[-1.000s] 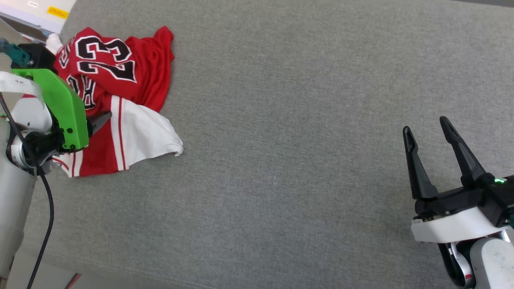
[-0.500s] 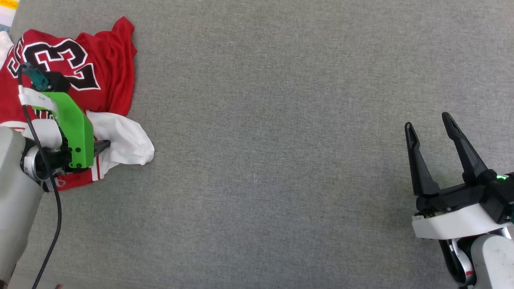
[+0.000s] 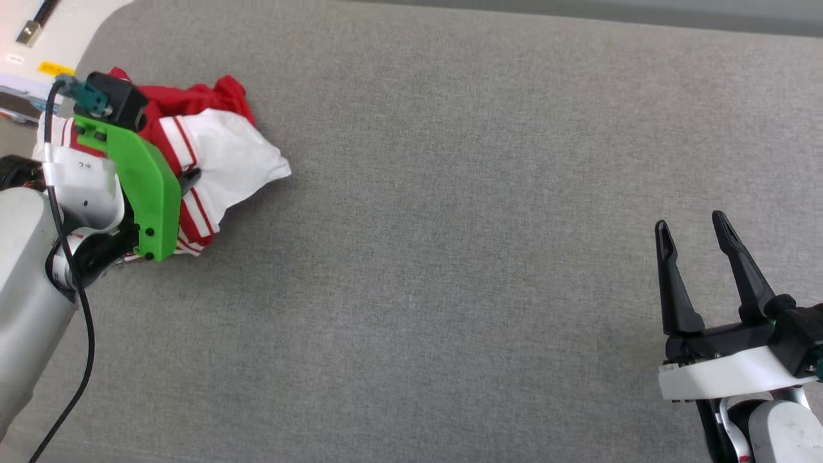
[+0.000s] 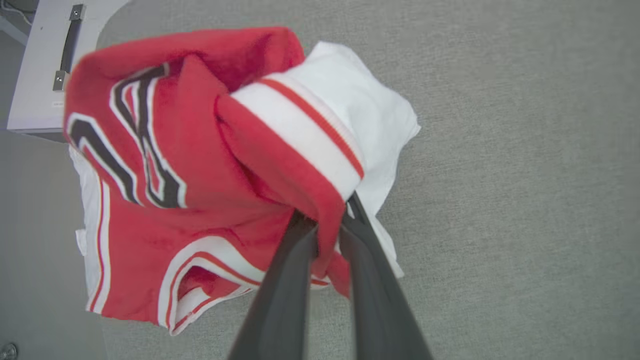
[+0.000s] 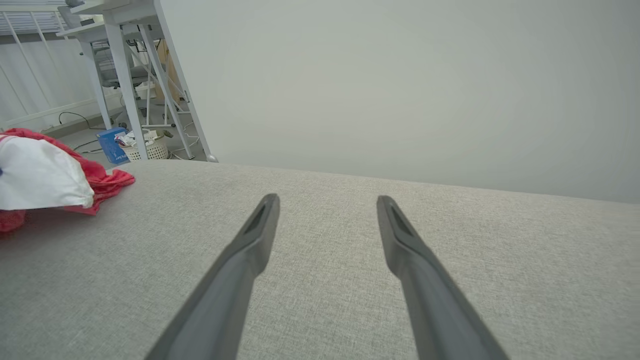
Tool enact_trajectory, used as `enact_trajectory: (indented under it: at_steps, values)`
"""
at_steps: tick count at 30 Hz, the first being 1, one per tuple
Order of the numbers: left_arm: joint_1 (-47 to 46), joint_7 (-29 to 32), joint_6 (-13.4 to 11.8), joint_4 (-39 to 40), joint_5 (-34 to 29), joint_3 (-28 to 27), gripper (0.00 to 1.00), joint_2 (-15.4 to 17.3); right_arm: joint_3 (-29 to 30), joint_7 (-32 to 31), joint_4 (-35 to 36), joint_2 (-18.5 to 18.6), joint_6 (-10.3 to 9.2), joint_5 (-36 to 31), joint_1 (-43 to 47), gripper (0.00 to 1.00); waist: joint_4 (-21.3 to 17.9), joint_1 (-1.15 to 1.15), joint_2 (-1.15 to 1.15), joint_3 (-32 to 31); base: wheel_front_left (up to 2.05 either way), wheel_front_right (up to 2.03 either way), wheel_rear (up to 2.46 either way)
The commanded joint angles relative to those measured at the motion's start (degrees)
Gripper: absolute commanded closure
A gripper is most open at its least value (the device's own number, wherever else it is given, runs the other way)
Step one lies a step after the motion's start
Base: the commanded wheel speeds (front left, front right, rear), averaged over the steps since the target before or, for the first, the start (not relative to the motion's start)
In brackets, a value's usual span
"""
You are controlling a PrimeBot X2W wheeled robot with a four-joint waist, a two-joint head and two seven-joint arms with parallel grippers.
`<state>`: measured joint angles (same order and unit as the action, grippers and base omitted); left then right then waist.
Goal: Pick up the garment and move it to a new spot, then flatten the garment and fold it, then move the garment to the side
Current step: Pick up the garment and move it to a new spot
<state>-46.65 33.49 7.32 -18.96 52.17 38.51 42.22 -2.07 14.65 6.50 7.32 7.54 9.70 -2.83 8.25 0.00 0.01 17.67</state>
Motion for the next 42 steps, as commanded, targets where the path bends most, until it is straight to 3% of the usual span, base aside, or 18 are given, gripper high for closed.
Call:
enact_trajectory:
  at_steps: [1, 9, 10, 16, 24, 30, 34, 39, 42]
  values:
    - [-1.9, -0.6, 0.2, 2.1, -0.1, 0.7, 1.00, 0.3, 0.3, 0.3, -0.2, -0.4, -0.05, 0.3, 0.6, 0.00, -0.9, 0.00, -0.01, -3.3, 0.00, 0.00, 0.00]
    - [-7.0, -0.8, 0.2, 11.7, -2.2, 7.2, 1.00, -3.1, 0.9, 0.3, 0.1, -1.8, -0.05, 0.3, 0.1, 0.00, -6.4, 0.00, -0.01, -4.1, 0.00, 0.00, 0.00]
    - [-9.2, -0.9, 0.2, 14.0, -3.0, 10.6, 1.00, -5.8, 1.3, 0.3, 0.3, -2.2, -0.05, 0.3, -0.4, 0.00, -9.3, 0.00, -0.01, -3.1, 0.00, 0.00, 0.00]
    - [-14.6, -3.1, 0.2, 15.0, -3.1, 17.8, 1.00, -12.7, 3.0, 0.3, 0.8, -3.1, -0.05, 0.5, -1.4, 0.00, -14.7, 0.00, -0.01, 0.1, 0.00, 0.00, 0.00]
    - [-21.0, -10.0, 0.2, 7.2, -1.4, 26.8, 1.00, -24.8, 5.8, 0.3, 2.0, -4.0, -0.05, 0.5, -3.2, 0.00, -19.5, 0.00, -0.01, 5.6, 0.00, 0.00, 0.00]
    - [-19.8, -13.7, 0.2, -2.5, -0.2, 33.4, 1.00, -31.5, 6.0, 0.3, 2.5, -4.3, -0.05, 0.6, -5.2, 0.00, -21.0, 0.00, -0.01, 9.5, 0.00, 0.00, 0.00]
    - [-17.3, -13.7, 0.2, -7.3, -1.0, 34.7, 1.00, -34.5, 5.9, 0.3, 2.5, -4.4, -0.05, 0.6, -6.1, 0.00, -21.4, 0.00, -0.01, 11.4, 0.00, 0.00, 0.00]
    - [-12.2, -9.5, 0.2, -9.3, -5.5, 34.8, 1.00, -36.4, 5.6, 0.3, 2.1, -4.4, -0.05, 0.5, -7.0, 0.00, -21.4, 0.00, -0.01, 12.3, 0.00, 0.00, 0.00]
    - [-11.4, -11.7, 0.2, -10.4, -7.3, 34.8, 1.00, -36.9, 5.5, 0.3, 1.8, -4.4, -0.05, 0.7, -7.3, 0.00, -21.0, 0.00, -0.01, 11.8, 0.00, 0.00, 0.00]
